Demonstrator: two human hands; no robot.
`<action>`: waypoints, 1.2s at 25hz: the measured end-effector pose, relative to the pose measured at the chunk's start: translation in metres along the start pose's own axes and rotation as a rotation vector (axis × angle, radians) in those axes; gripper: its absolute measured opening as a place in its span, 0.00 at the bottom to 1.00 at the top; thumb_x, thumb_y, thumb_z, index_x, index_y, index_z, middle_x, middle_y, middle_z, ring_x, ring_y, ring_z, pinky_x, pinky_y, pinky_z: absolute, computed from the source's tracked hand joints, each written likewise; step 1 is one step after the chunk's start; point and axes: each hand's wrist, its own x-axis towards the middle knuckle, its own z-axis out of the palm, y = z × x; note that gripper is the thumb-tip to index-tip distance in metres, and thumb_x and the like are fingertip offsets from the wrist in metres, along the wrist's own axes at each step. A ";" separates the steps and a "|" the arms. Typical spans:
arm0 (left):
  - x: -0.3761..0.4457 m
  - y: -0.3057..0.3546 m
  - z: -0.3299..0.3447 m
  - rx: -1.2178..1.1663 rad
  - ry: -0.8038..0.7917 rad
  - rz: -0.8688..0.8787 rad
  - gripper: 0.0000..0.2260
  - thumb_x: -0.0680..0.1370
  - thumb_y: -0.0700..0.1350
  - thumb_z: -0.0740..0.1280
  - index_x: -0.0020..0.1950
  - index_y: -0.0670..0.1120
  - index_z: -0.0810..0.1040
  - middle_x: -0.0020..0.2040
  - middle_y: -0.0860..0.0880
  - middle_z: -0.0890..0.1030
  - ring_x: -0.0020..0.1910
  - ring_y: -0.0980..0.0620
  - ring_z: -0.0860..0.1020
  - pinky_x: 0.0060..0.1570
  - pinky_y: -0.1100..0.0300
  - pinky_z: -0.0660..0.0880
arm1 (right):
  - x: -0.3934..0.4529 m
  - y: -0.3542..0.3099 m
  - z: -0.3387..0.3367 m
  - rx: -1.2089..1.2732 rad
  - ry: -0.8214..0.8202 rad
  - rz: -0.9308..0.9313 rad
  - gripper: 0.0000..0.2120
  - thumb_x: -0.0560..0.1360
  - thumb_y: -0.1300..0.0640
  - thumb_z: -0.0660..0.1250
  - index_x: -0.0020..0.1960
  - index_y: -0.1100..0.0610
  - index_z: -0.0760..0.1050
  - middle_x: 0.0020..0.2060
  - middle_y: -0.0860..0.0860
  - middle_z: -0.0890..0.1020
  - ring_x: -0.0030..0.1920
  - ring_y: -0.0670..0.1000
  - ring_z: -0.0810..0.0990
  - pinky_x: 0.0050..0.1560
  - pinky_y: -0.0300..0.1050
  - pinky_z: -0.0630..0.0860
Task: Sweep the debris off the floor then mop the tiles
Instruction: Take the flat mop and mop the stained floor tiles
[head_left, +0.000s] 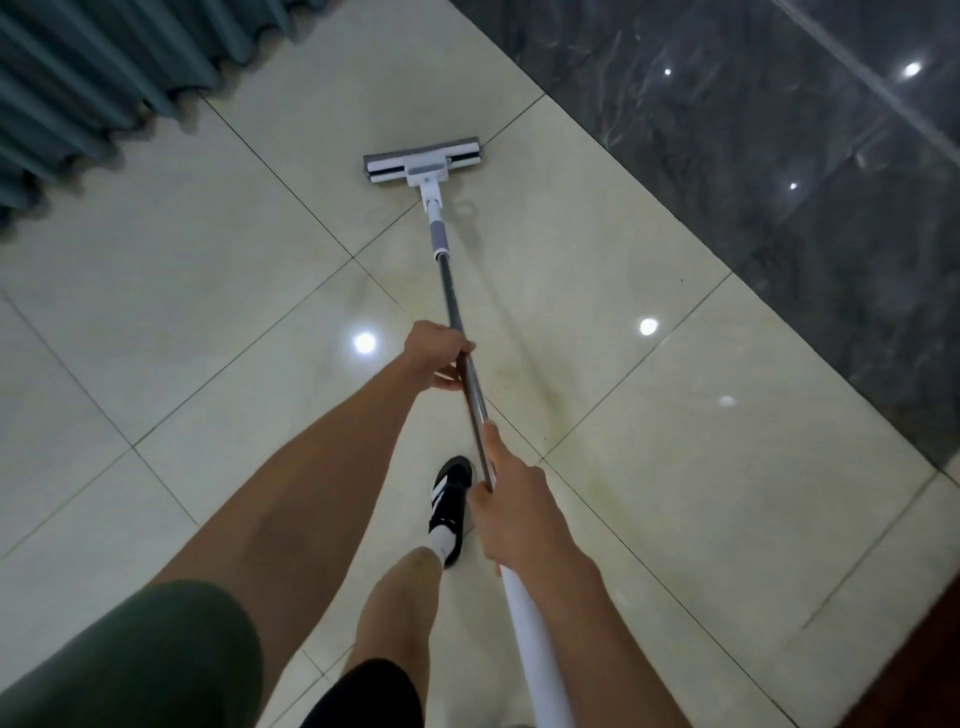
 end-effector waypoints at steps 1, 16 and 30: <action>-0.018 -0.022 0.007 0.005 -0.015 -0.017 0.05 0.76 0.36 0.72 0.49 0.36 0.79 0.39 0.41 0.80 0.33 0.44 0.81 0.27 0.55 0.79 | -0.022 0.018 0.011 -0.015 -0.010 0.001 0.33 0.81 0.55 0.58 0.79 0.40 0.46 0.46 0.52 0.77 0.41 0.53 0.78 0.43 0.45 0.76; -0.311 -0.386 0.150 -0.038 -0.044 -0.144 0.03 0.76 0.34 0.70 0.45 0.37 0.76 0.36 0.41 0.76 0.31 0.45 0.79 0.31 0.50 0.82 | -0.364 0.299 0.151 -0.087 -0.229 0.090 0.37 0.79 0.56 0.57 0.78 0.35 0.40 0.45 0.51 0.74 0.44 0.53 0.79 0.49 0.46 0.77; -0.254 -0.329 0.072 -0.131 0.065 -0.037 0.03 0.74 0.34 0.71 0.42 0.36 0.78 0.36 0.40 0.78 0.32 0.42 0.80 0.32 0.46 0.83 | -0.290 0.211 0.162 -0.098 -0.175 0.032 0.30 0.83 0.49 0.55 0.79 0.37 0.43 0.48 0.52 0.76 0.41 0.50 0.78 0.47 0.44 0.77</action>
